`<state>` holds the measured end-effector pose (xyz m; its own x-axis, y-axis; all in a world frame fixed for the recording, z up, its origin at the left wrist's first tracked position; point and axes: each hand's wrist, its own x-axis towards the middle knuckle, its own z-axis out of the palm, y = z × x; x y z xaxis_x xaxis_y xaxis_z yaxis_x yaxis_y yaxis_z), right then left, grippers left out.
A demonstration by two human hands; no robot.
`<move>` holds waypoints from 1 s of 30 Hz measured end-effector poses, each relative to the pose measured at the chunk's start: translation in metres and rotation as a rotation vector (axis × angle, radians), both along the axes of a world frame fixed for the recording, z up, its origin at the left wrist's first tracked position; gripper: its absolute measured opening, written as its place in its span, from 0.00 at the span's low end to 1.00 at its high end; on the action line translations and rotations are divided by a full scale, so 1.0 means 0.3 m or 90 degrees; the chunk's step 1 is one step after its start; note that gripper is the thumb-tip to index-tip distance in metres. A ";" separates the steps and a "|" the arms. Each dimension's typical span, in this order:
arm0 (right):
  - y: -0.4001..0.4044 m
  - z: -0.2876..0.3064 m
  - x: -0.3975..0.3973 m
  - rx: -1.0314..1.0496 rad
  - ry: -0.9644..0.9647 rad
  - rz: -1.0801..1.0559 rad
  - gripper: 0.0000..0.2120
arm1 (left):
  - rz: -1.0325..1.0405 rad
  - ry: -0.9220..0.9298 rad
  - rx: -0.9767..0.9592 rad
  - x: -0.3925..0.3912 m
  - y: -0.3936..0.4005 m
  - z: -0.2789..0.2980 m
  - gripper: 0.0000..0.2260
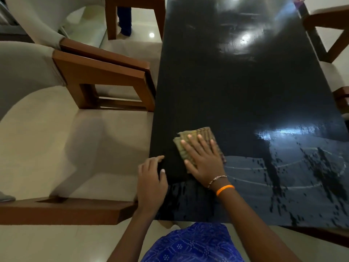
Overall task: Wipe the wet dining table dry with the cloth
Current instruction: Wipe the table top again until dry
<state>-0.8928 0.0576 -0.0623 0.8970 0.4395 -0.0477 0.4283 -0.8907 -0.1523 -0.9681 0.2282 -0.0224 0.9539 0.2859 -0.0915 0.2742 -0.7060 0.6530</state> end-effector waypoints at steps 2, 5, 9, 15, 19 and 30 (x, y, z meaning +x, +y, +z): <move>-0.155 0.008 0.027 -0.023 0.003 -0.063 0.29 | -0.074 0.004 0.048 0.009 -0.056 0.001 0.14; -0.386 0.027 0.064 -0.046 0.019 -0.194 0.31 | -0.157 -0.003 0.107 0.022 -0.137 0.006 0.14; -0.630 0.054 0.079 -0.030 -0.003 -0.403 0.36 | -0.208 -0.019 0.138 0.037 -0.220 0.014 0.13; -0.561 0.020 0.095 -0.004 0.010 -0.556 0.29 | -0.207 -0.020 0.149 0.050 -0.274 0.017 0.14; -0.364 0.010 0.142 0.018 0.030 -0.424 0.29 | -0.190 -0.012 0.167 0.070 -0.313 0.026 0.13; -0.616 0.000 0.158 0.024 0.019 -0.140 0.28 | -0.210 0.009 0.188 0.079 -0.700 0.035 0.12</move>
